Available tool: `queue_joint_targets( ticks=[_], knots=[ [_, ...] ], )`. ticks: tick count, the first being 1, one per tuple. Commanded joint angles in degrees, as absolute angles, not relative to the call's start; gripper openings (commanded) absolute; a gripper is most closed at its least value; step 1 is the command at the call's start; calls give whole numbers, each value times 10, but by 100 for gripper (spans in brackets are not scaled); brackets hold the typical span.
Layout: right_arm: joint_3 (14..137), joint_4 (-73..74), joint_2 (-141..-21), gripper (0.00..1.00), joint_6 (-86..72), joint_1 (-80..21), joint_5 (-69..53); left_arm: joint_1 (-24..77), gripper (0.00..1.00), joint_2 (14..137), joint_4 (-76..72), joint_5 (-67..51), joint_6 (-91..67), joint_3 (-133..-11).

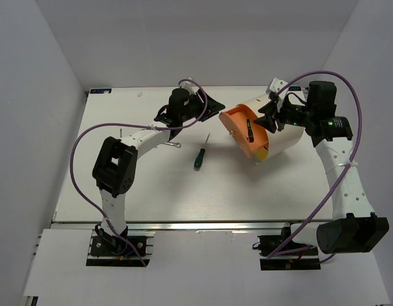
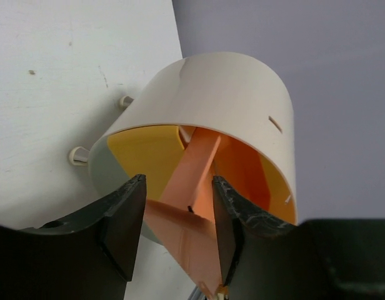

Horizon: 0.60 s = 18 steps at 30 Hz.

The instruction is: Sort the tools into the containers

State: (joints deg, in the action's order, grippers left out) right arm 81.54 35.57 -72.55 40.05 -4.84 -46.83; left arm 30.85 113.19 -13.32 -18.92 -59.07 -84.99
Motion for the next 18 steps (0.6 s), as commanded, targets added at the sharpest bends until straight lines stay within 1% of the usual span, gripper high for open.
queue_joint_targets(
  ticks=[1, 7, 15, 18],
  knots=[
    [809, 342, -708, 49, 403, -44, -470, 313, 55, 1136, -144, -200, -595, -879],
    [804, 341, -706, 49, 404, -42, -469, 314, 49, 1141, -147, -205, -599, -887],
    [807, 338, -707, 49, 403, -41, -470, 315, 48, 1138, -142, -208, -603, -879],
    [807, 337, -708, 49, 402, -40, -470, 315, 45, 1140, -147, -212, -606, -879]
  ],
)
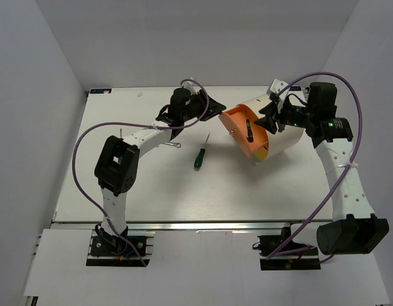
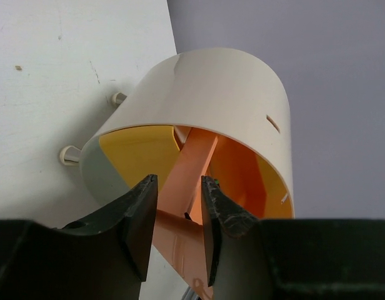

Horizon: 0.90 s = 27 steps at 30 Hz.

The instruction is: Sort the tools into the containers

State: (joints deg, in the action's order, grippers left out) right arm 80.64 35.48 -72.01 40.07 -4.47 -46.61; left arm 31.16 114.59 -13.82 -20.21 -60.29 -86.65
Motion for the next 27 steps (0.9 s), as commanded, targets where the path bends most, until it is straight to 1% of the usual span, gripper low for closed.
queue_joint_targets(
  ticks=[1, 7, 12, 13, 16, 19, 27],
  knots=[
    [807, 337, -708, 49, 402, -40, -470, 316, 44, 1140, -149, -212, -606, -881],
    [802, 332, -709, 49, 400, -39, -468, 316, 33, 1142, -155, -219, -611, -884],
    [796, 329, -711, 49, 400, -38, -465, 316, 27, 1138, -157, -221, -613, -883],
    [795, 329, -711, 49, 401, -38, -464, 316, 24, 1136, -160, -222, -614, -882],
    [793, 328, -711, 49, 401, -37, -463, 316, 19, 1132, -167, -223, -617, -883],
    [791, 327, -711, 49, 401, -37, -463, 316, 8, 1129, -171, -221, -620, -891],
    [788, 324, -709, 49, 401, -35, -460, 316, 1, 1122, -171, -223, -628, -918]
  ],
)
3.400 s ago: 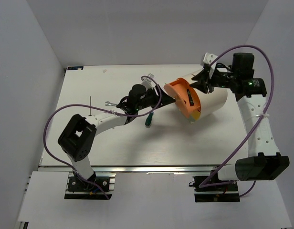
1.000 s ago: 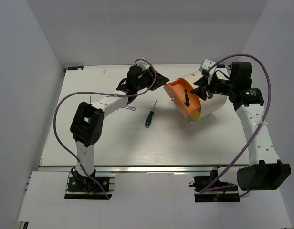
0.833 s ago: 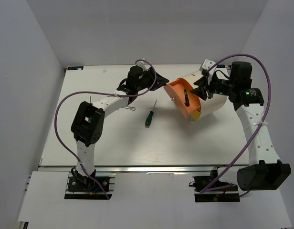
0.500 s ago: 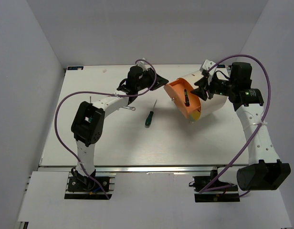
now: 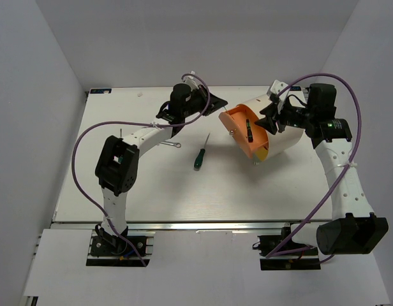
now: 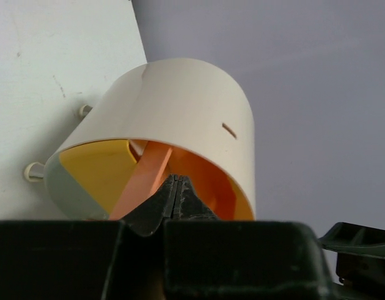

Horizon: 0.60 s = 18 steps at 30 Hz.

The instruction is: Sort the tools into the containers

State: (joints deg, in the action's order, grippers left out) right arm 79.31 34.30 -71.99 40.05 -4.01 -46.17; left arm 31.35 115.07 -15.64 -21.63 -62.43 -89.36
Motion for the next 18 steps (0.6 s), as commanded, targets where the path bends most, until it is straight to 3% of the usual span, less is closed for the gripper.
queue_joint_targets(
  ticks=[1, 18],
  knots=[
    [789, 324, -708, 49, 400, -34, -461, 316, 1, 1121, -172, -223, -628, -923],
    [780, 318, -703, 49, 398, -30, -461, 349, 0, 1144, -159, -241, -642, -977]
  ],
)
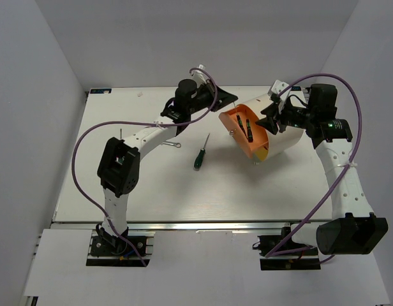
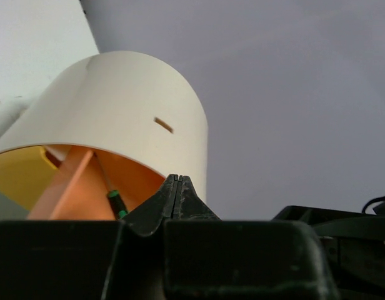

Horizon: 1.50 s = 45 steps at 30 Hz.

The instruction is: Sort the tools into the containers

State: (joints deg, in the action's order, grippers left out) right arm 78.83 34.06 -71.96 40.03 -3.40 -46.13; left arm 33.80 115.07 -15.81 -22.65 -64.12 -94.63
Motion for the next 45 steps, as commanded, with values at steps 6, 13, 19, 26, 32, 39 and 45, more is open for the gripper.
queue_joint_targets(
  ticks=[6, 13, 19, 26, 32, 39, 45],
  knots=[
    [778, 318, -700, 49, 399, -27, -461, 361, 5, 1139, -149, -243, -637, -976],
    [778, 315, -698, 50, 398, -25, -463, 368, 11, 1121, -127, -236, -629, -954],
    [779, 314, -698, 51, 396, -25, -464, 372, 40, 1117, -106, -229, -616, -971],
    [778, 314, -694, 52, 395, -24, -462, 371, 63, 1120, -46, -187, -560, -1057],
    [773, 261, -681, 52, 292, -13, -447, 367, 49, 1093, -4, -120, -499, -1110],
    [816, 153, -732, 14, 7, 66, -264, 362, 0, 949, 10, -52, -509, -886],
    [903, 199, -870, 64, -20, 141, -290, 368, 27, 853, -47, -80, -573, -667]
  ],
)
